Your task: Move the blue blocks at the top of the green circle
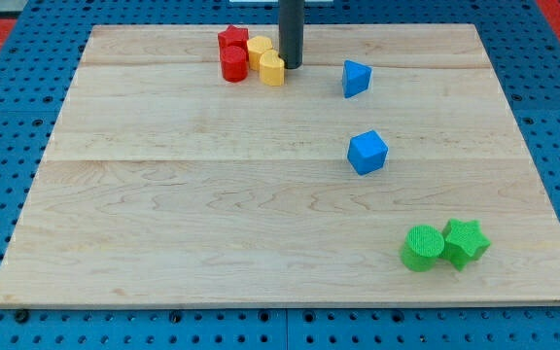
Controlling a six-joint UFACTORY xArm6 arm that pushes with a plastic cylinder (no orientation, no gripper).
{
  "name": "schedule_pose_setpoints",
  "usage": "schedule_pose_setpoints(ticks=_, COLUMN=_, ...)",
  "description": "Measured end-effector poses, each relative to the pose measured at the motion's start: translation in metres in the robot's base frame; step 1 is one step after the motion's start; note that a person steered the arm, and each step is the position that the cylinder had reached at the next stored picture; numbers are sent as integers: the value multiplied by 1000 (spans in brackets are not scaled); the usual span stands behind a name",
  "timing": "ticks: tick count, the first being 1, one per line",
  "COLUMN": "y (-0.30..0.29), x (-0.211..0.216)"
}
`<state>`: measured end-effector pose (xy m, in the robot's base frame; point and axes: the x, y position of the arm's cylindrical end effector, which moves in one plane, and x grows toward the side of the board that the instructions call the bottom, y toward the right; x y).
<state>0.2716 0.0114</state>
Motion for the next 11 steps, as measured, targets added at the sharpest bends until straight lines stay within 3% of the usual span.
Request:
schedule_pose_setpoints(ticks=8, y=37, x=-36)
schedule_pose_setpoints(ticks=11, y=91, x=-36)
